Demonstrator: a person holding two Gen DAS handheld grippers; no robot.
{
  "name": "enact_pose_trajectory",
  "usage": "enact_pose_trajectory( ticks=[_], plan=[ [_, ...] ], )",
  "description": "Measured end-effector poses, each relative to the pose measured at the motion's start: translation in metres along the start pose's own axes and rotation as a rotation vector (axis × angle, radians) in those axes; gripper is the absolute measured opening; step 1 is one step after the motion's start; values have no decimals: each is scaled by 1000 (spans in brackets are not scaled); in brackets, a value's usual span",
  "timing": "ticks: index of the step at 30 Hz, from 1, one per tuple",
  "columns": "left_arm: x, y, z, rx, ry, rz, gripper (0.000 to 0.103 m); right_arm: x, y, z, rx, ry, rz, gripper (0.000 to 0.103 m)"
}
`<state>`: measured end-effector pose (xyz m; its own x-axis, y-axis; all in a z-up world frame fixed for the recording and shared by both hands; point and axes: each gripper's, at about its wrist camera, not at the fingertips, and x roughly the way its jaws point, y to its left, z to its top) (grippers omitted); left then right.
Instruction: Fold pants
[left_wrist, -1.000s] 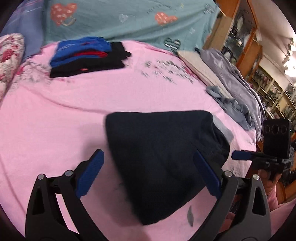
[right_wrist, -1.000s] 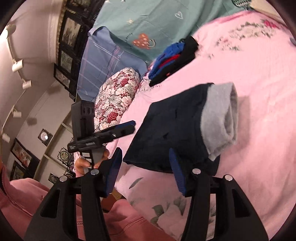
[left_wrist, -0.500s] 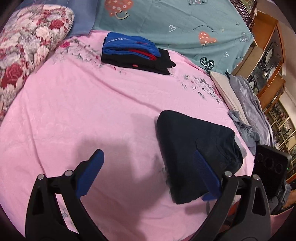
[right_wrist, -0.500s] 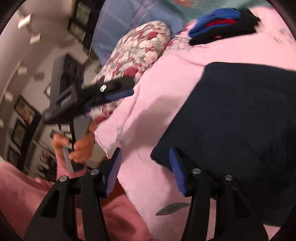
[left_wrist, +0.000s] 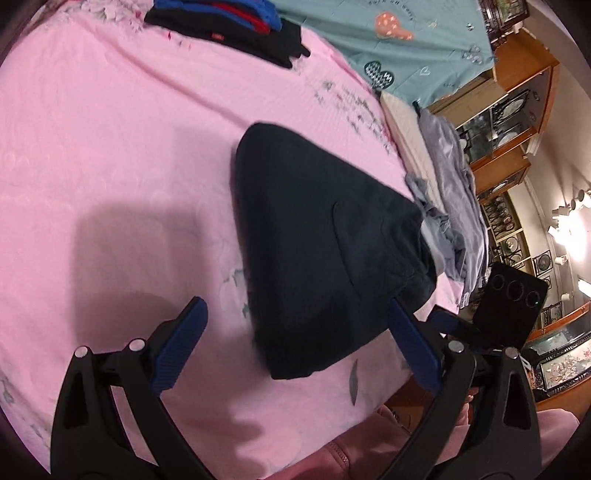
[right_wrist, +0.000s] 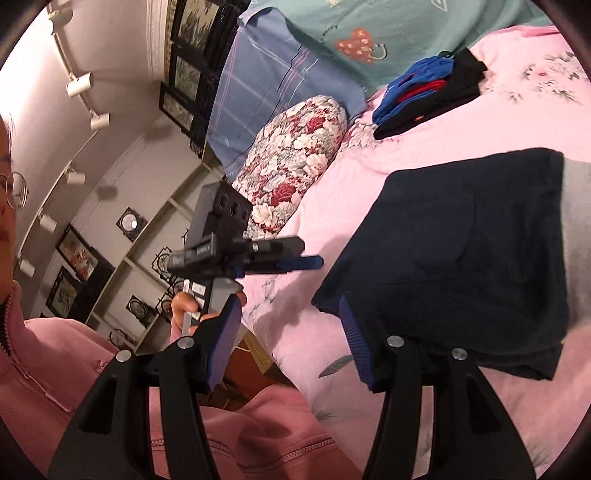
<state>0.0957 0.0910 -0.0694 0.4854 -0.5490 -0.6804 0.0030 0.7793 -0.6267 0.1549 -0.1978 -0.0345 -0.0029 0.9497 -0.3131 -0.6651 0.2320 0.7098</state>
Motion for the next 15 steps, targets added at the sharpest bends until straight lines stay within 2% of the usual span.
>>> enact_pose_trajectory(
  ticks=[4,8,15],
  plan=[
    [8,-4,-3,-6,22,4,99,-6,-2,-4,-4,6,7,56],
    [13,-8,-4,-18,52,-41,99,-7,-3,-4,-9,9,19,56],
    [26,-19,4,11,77,-19,101,-24,-10,-5,-9,-23,20,56]
  ],
)
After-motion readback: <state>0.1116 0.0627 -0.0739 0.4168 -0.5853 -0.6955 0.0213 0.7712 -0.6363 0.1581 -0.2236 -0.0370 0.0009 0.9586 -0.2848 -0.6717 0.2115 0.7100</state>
